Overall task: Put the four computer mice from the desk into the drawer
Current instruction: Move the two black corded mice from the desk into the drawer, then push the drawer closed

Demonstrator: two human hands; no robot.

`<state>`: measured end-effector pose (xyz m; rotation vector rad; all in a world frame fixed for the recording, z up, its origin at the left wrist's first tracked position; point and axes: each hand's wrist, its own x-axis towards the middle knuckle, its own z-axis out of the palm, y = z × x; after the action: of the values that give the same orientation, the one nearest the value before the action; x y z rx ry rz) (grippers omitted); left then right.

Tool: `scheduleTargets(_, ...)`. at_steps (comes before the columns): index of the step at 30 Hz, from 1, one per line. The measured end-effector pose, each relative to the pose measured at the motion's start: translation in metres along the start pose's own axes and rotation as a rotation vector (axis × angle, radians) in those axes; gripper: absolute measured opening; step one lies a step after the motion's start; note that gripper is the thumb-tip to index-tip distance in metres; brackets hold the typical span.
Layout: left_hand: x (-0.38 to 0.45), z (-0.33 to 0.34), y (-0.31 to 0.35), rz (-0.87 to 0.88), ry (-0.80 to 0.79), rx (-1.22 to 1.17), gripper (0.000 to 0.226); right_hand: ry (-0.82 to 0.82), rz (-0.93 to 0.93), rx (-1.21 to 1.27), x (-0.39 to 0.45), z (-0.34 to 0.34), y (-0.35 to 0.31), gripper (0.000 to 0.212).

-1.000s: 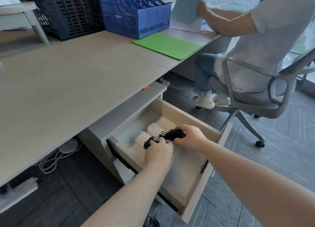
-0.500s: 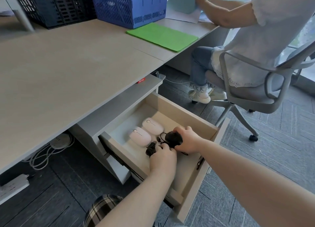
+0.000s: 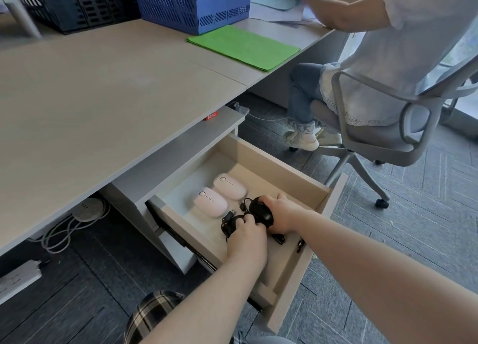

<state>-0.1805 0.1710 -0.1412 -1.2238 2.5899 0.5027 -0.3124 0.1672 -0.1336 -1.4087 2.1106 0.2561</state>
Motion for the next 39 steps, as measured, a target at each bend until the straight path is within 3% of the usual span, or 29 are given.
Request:
scheduleTargets(5, -0.003, -0.004, 0.000, 0.011, 0.004, 0.007, 0.038, 0.004, -0.006, -0.061, -0.003, 0.000, 0.001, 0.091)
scheduleTargets(9, -0.007, -0.012, -0.004, 0.030, 0.056, -0.001, 0.035, 0.096, 0.001, -0.050, -0.009, -0.005, -0.001, 0.066)
scheduleTargets(12, -0.009, -0.028, -0.009, 0.047, 0.149, 0.017, 0.026, 0.259, 0.020, -0.040, -0.025, -0.014, -0.003, 0.044)
scheduleTargets(15, -0.006, -0.053, -0.015, 0.074, 0.270, 0.021, 0.021, 0.525, 0.131, -0.025, -0.043, -0.016, -0.002, 0.034)
scheduleTargets(17, -0.001, -0.071, -0.021, 0.113, 0.385, 0.058, 0.024, 0.639, 0.256, 0.121, -0.053, -0.014, 0.003, 0.040)
scheduleTargets(20, 0.007, -0.100, -0.033, 0.135, 0.512, 0.104, 0.049, 0.685, 0.398, 0.548, -0.069, -0.010, 0.008, 0.061)
scheduleTargets(24, 0.010, -0.136, -0.049, 0.092, 0.598, 0.125, 0.055, 0.704, 0.592, 1.206, -0.067, 0.008, 0.008, 0.055)
scheduleTargets(29, 0.016, -0.157, -0.075, -0.054, 0.528, 0.137, 0.061, 0.760, 0.606, 1.403, -0.065, 0.011, 0.010, 0.049)
scheduleTargets(33, 0.022, -0.164, -0.094, -0.159, 0.473, 0.133, 0.068, 0.690, 0.576, 1.592, -0.052, 0.015, 0.007, 0.046)
scheduleTargets(36, 0.027, -0.171, -0.100, -0.156, 0.448, 0.102, 0.069, 0.646, 0.507, 1.750, -0.040, 0.020, -0.004, 0.032)
scheduleTargets(39, 0.034, -0.178, -0.105, -0.107, 0.432, 0.058, 0.063, 0.579, 0.459, 1.693, -0.026, 0.022, -0.021, 0.026)
